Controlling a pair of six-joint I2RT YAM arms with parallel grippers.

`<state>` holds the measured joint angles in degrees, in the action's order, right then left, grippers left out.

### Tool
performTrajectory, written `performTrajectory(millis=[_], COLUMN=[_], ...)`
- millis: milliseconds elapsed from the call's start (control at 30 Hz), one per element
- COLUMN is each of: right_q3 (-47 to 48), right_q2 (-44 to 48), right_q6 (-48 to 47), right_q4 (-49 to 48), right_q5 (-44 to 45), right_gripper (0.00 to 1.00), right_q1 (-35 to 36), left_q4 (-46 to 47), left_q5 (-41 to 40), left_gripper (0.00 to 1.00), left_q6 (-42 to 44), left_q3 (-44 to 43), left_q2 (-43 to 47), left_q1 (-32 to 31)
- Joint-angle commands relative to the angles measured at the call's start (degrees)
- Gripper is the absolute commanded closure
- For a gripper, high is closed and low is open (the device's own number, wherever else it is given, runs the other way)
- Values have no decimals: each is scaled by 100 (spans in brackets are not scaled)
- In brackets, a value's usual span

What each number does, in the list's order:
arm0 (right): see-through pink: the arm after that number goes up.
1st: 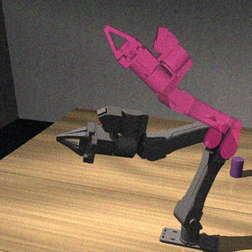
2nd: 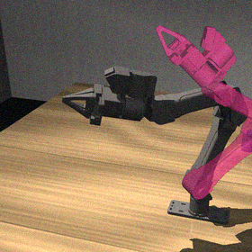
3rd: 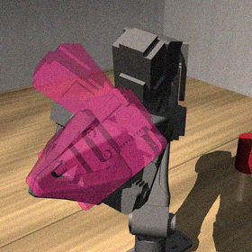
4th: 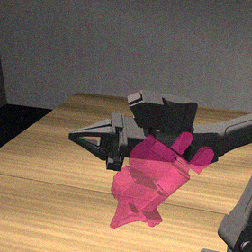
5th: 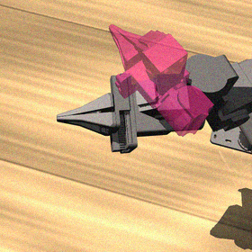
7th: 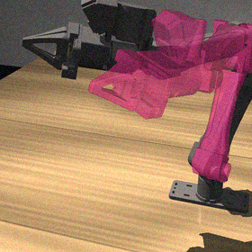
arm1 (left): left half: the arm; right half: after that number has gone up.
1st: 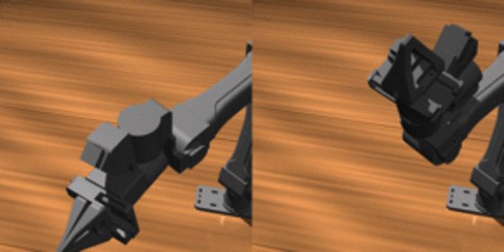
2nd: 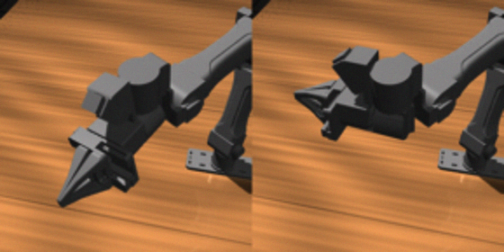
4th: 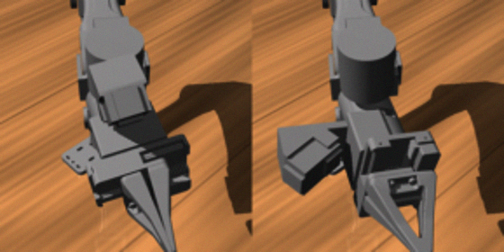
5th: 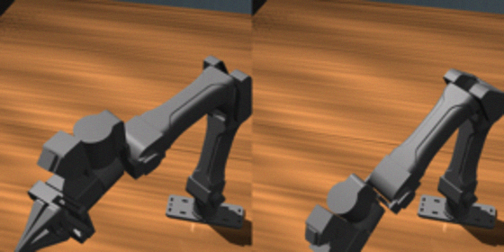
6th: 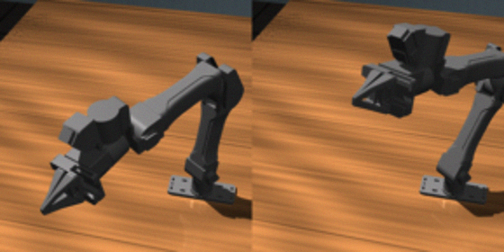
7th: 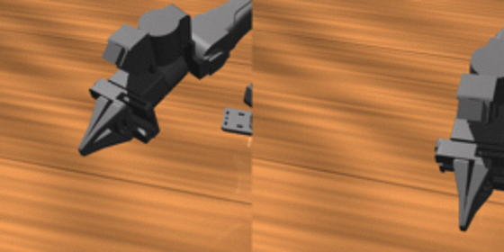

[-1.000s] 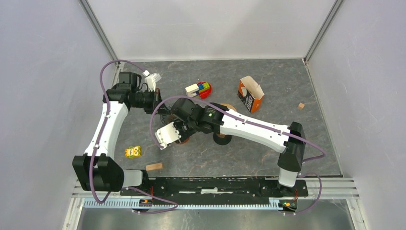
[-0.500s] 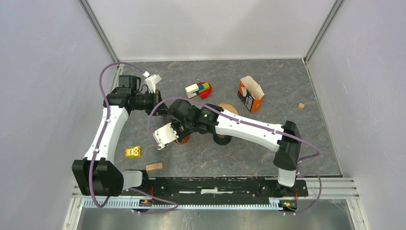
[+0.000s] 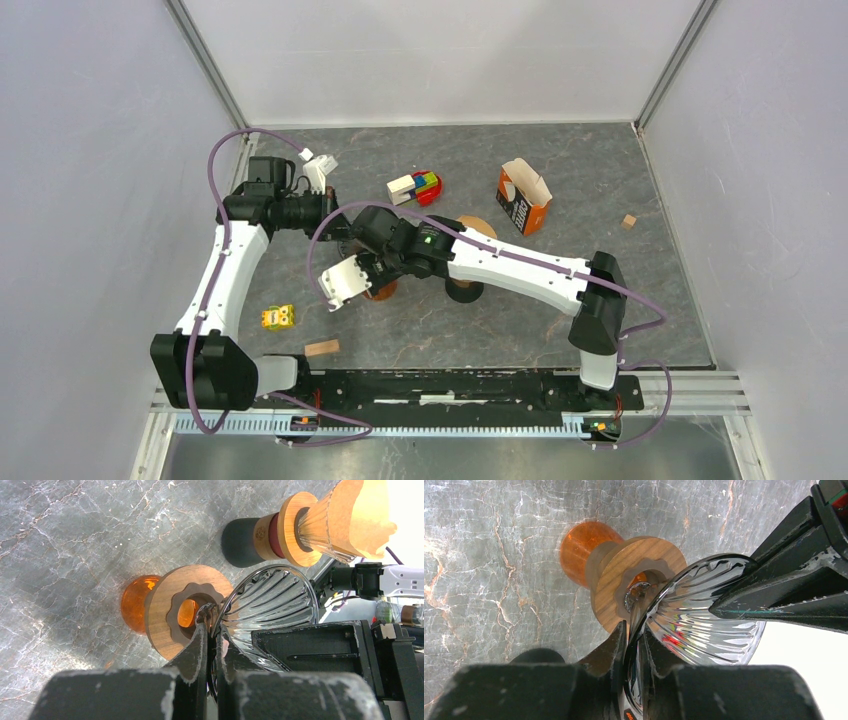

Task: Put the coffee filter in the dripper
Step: Place the coffee dripper in the dripper holder.

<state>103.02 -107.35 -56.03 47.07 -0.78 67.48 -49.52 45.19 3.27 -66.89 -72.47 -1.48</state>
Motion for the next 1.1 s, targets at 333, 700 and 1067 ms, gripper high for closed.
performTrajectory(millis=[333,700,1067], right_q3=[306,440,231], right_q2=[-45,-47,-125], right_q6=[123,145,119], right_q4=[-5,56,-57], right_q5=[-76,-89,-80], right_gripper=[95,100,100], right_q1=[28,28,-14], left_q4=[162,152,357], left_q5=[-17,169,70], left_gripper=[98,98,98], left_q6=[-54,-69,-37], left_q3=[-281,-316,-103], left_q2=[211,242,121], left_q1=[139,423,434])
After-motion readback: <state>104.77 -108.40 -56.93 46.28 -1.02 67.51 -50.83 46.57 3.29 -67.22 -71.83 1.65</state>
